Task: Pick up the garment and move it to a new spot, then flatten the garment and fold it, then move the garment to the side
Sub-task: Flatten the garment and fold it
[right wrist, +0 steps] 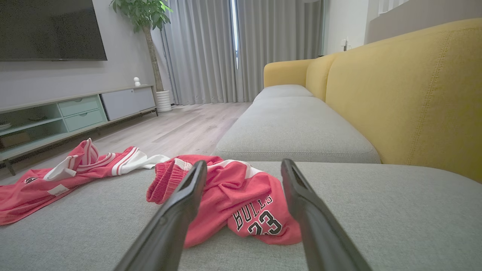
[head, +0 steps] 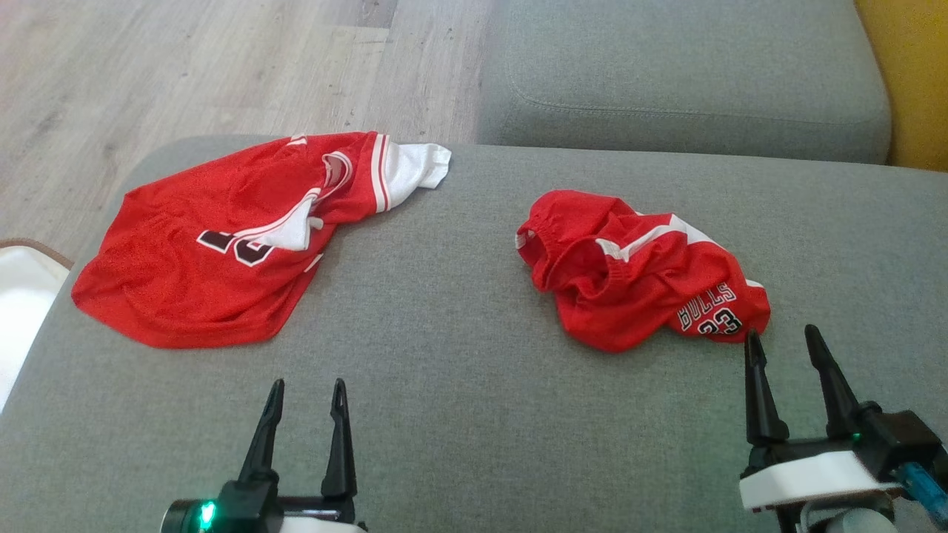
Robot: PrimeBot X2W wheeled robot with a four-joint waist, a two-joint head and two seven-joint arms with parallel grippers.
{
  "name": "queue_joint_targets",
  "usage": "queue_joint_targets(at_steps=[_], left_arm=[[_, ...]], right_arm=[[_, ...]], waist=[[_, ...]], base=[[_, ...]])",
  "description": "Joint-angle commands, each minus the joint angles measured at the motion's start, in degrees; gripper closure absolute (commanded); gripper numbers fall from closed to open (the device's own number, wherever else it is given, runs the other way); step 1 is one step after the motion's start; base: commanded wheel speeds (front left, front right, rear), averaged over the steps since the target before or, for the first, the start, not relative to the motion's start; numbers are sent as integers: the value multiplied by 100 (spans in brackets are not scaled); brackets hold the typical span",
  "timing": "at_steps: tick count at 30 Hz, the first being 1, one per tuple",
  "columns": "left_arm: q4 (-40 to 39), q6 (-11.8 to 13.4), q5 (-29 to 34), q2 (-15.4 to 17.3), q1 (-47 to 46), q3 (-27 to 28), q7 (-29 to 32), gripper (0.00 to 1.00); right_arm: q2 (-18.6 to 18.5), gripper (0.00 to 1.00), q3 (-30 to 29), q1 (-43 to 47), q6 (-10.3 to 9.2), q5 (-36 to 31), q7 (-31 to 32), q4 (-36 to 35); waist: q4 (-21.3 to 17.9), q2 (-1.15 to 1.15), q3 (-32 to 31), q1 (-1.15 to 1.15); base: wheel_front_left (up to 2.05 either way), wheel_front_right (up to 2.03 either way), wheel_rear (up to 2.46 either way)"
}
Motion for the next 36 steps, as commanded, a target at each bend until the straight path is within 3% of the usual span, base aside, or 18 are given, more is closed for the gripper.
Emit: queue_joint_targets(at_steps=[1, 22, 36], left_arm=[[-149, 0, 105, -34, -302, 181, -30, 0], [-129, -6, 357, -34, -450, 345, -30, 0], [-196, 27, 194, -34, -613, 447, -30, 0]], right_arm=[[-35, 0, 126, -166, 39, 41, -14, -155], [-35, 0, 175, -182, 39, 114, -14, -142], [-35, 0, 436, -324, 39, -100, -14, -489]], waist=[[-14, 0, 11, 0], [-149, 0, 70, 0], [-686, 0, 587, 0]], base=[[0, 0, 0], [0, 0, 0], [0, 0, 0]])
